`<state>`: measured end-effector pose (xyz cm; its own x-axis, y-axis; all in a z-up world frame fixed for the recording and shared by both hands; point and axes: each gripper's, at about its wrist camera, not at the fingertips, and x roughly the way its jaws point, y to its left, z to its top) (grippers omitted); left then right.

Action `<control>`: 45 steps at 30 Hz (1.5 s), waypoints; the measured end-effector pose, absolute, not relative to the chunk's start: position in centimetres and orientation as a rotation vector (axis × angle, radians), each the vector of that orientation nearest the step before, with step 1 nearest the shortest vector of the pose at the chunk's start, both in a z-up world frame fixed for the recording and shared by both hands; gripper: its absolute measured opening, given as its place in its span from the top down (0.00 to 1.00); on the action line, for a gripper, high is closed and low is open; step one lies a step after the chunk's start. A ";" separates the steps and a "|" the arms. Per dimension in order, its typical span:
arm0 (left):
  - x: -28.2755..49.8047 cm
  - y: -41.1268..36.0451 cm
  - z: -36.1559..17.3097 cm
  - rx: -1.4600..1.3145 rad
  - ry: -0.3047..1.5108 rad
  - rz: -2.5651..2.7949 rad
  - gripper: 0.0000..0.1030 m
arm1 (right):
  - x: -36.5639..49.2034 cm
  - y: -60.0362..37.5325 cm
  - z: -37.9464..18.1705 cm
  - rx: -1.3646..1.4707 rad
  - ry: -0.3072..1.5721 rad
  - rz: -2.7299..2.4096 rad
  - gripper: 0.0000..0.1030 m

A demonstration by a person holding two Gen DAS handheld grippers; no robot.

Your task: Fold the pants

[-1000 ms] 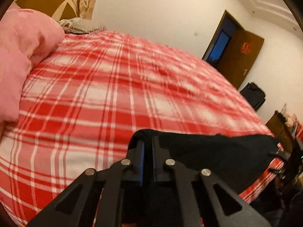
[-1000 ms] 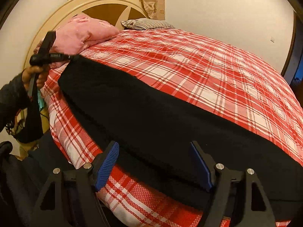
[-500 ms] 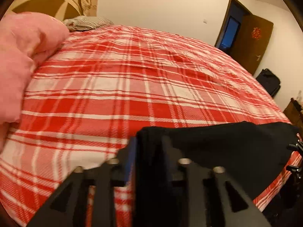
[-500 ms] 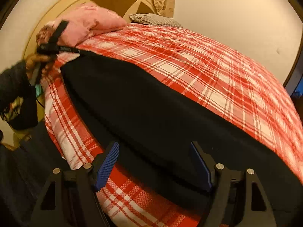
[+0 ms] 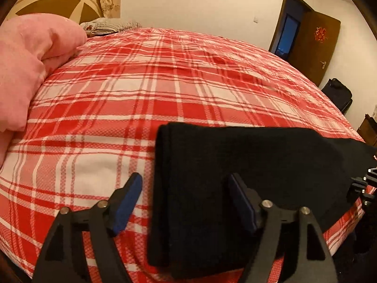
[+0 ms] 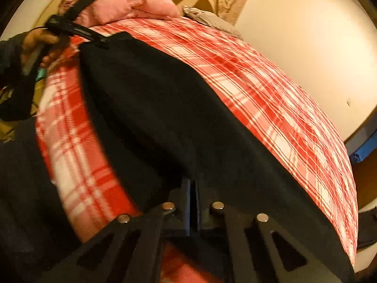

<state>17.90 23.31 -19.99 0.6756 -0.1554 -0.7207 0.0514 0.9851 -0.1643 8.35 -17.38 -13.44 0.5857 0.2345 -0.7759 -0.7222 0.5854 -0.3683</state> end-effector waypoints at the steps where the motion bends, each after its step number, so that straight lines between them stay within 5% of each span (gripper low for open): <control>1: 17.9 23.3 -20.0 -0.129 0.820 -0.118 0.24 | 7.9 -17.3 -13.3 -0.755 0.744 0.626 0.97; 16: 14.5 22.4 -16.4 -0.114 0.719 -0.099 0.24 | 6.9 -17.0 -15.0 -0.793 0.782 0.593 0.92; 26: 12.1 11.5 -16.4 0.213 0.726 -0.358 0.24 | 6.2 -18.5 -14.2 -0.744 0.785 0.582 0.89; 30: 11.2 9.0 -17.3 0.316 0.733 -0.423 0.25 | 6.8 -18.6 -14.3 -0.710 0.789 0.583 0.55; 36: 11.8 7.2 -18.8 0.365 0.788 -0.485 0.37 | 7.6 -18.5 -13.9 -0.651 0.795 0.603 0.55; 45: 10.9 5.4 -19.3 0.422 0.794 -0.541 0.37 | 7.5 -16.7 -13.9 -0.674 0.747 0.628 0.60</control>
